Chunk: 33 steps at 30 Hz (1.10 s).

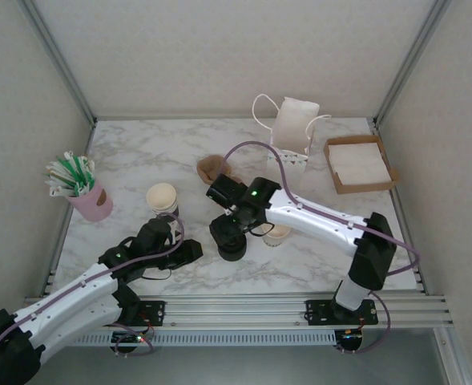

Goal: Pack the takeout coffee

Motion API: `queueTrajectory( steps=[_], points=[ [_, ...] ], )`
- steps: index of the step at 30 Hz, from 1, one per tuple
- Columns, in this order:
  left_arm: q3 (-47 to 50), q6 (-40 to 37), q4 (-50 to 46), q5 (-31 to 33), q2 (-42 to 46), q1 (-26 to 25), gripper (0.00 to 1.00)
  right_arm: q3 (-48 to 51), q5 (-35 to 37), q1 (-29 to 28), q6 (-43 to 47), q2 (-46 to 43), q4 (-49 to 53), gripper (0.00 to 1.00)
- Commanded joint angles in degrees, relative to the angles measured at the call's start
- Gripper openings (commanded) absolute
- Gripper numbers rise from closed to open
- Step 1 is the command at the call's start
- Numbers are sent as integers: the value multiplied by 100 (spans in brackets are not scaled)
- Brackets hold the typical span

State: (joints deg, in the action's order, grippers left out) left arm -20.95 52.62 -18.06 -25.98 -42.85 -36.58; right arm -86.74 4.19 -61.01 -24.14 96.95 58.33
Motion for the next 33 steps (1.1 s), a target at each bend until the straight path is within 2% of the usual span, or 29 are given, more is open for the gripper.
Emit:
queueTrajectory(
  steps=[1, 8, 14, 33],
  points=[
    [233, 77, 602, -400, -90, 150, 40, -321, -90, -51, 88, 343, 327, 86],
    [586, 128, 1293, -962, -325, 401, 40, -508, 48, -46, 93, 842, 447, 85],
    [656, 53, 1496, -1146, -563, 482, 40, -511, -27, -51, 76, 1111, 383, 85],
    [698, -141, 1581, -1217, -942, 582, 39, -599, -120, -51, 57, 1565, 338, 82]
  ],
)
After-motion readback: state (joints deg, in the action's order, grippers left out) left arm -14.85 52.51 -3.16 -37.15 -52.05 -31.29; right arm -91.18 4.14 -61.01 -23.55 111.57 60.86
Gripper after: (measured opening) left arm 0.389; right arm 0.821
